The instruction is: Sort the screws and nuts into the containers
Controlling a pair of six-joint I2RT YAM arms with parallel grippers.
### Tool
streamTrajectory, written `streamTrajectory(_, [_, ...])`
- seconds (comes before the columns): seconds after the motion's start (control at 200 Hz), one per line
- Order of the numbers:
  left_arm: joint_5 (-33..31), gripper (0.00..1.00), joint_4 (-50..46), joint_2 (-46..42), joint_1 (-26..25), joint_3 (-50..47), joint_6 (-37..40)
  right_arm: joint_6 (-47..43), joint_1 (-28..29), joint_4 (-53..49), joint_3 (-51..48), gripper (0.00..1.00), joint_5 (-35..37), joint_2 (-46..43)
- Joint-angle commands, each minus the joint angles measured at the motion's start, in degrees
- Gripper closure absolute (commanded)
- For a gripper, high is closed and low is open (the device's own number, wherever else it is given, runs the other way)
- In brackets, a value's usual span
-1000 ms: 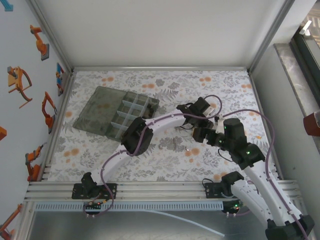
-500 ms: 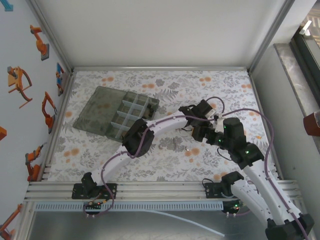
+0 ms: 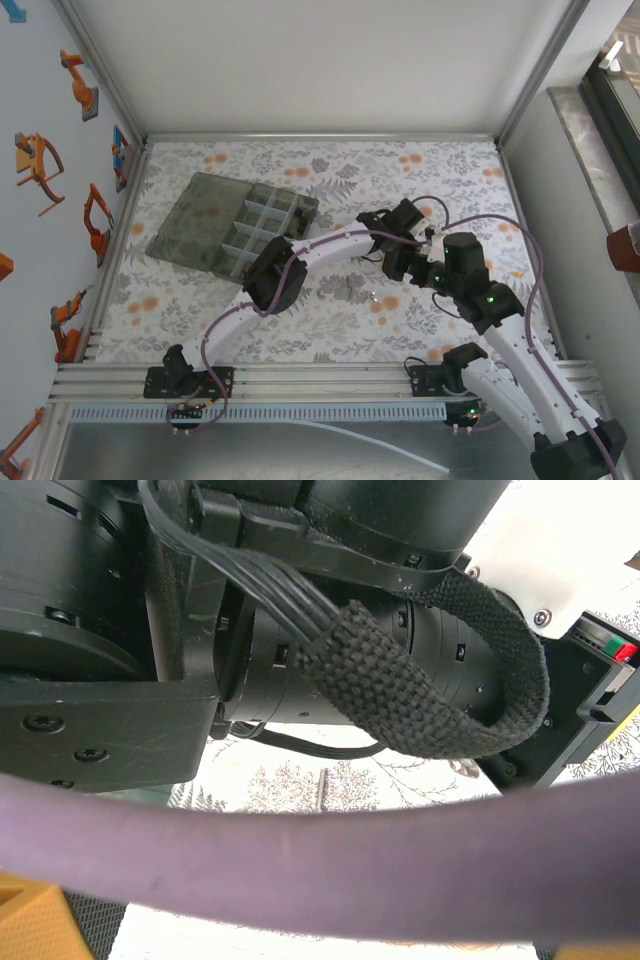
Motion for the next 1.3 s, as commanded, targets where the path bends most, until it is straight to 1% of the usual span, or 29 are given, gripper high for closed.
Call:
streamTrajectory(0.0, [1.7, 0.94, -1.0, -3.7, 1.5, -3.6, 0.8, -0.8, -0.3, 1.1, -0.1, 0.00, 0.1, 0.5])
streamTrajectory(0.205, [4.3, 0.95, 15.0, -16.4, 6.6, -17.6, -1.3, -1.5, -0.3, 2.0, 0.9, 0.00, -0.2, 3.1])
streamTrajectory(0.31, [3.9, 0.95, 17.9, -23.3, 9.8, -24.8, -1.8, -1.9, -0.3, 3.6, 0.8, 0.00, -0.5, 5.1])
streamTrajectory(0.436, [-0.4, 0.95, 16.9, -33.0, 13.0, -36.3, -0.9, -4.9, 0.3, 5.6, 3.0, 0.00, -2.7, 12.4])
streamTrajectory(0.586, [-6.5, 0.96, 14.7, -47.0, 16.5, -53.4, -2.9, -9.4, 4.7, 8.6, 9.9, 0.00, -4.5, 23.0])
streamTrajectory(0.681, [-11.2, 0.95, 10.6, -55.6, 17.2, -61.8, -4.4, -7.8, 6.3, 14.9, 11.7, 0.00, -7.4, 28.2])
streamTrajectory(0.766, [-15.9, 0.96, 5.4, -62.4, 17.4, -67.4, -6.8, -5.4, 7.1, 20.6, 12.6, 0.00, -10.3, 33.1])
streamTrajectory(0.876, [-20.5, 0.95, -1.4, -69.5, 18.2, -72.6, -10.6, -5.1, 9.6, 22.3, 15.4, 0.01, -11.1, 38.2])
streamTrajectory(0.971, [-22.9, 0.95, -5.6, -73.0, 19.5, -75.9, -12.2, -5.1, 11.8, 22.8, 17.0, 0.00, -10.8, 40.5])
streamTrajectory(1.082, [-23.4, 0.95, -8.0, -74.3, 21.5, -78.5, -13.6, -4.7, 12.8, 23.1, 17.9, 0.00, -10.9, 41.8])
streamTrajectory(1.297, [-22.2, 0.93, -5.7, -71.9, 23.8, -81.4, -14.2, -4.9, 13.2, 21.8, 19.2, 0.00, -10.7, 42.6])
